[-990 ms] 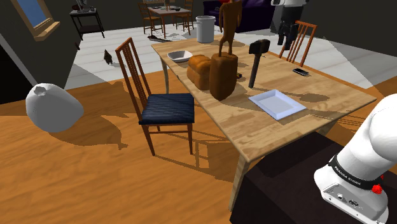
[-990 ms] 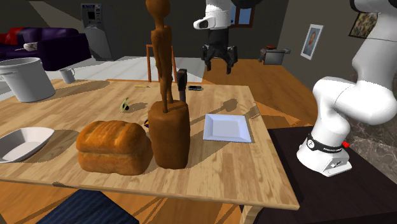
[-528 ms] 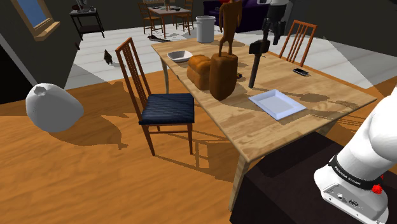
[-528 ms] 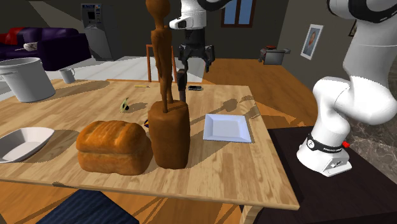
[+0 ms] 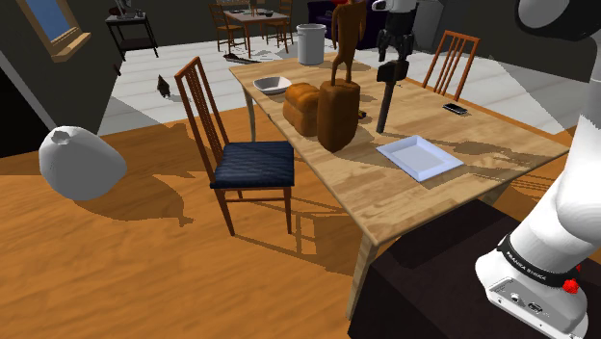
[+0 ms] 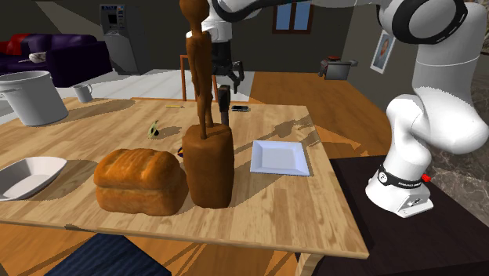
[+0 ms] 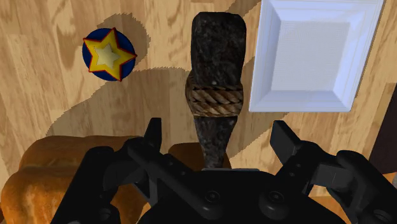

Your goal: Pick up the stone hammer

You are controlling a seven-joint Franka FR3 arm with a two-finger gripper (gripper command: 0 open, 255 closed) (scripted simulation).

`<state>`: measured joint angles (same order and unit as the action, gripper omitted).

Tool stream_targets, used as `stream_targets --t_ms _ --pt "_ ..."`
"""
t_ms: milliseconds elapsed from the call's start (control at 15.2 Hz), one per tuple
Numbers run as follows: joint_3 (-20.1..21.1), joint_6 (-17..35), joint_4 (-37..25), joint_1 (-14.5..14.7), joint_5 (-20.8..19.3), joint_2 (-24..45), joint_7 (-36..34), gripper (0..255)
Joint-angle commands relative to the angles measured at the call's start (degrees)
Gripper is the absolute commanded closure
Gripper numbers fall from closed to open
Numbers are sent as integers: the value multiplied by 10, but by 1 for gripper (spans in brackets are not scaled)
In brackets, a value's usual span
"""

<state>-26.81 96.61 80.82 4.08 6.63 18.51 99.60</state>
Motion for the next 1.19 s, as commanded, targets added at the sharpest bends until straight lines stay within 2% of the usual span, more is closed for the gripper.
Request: stream_targets --t_ms 0,330,396,924,1122 --pt "1 12 9 0 1 3 4 0" --pt "2 40 39 2 1 1 4 0" --pt "1 42 42 3 0 -1 4 255" --pt "1 42 43 3 0 -2 4 255" --pt "1 25 23 1 1 2 4 255"
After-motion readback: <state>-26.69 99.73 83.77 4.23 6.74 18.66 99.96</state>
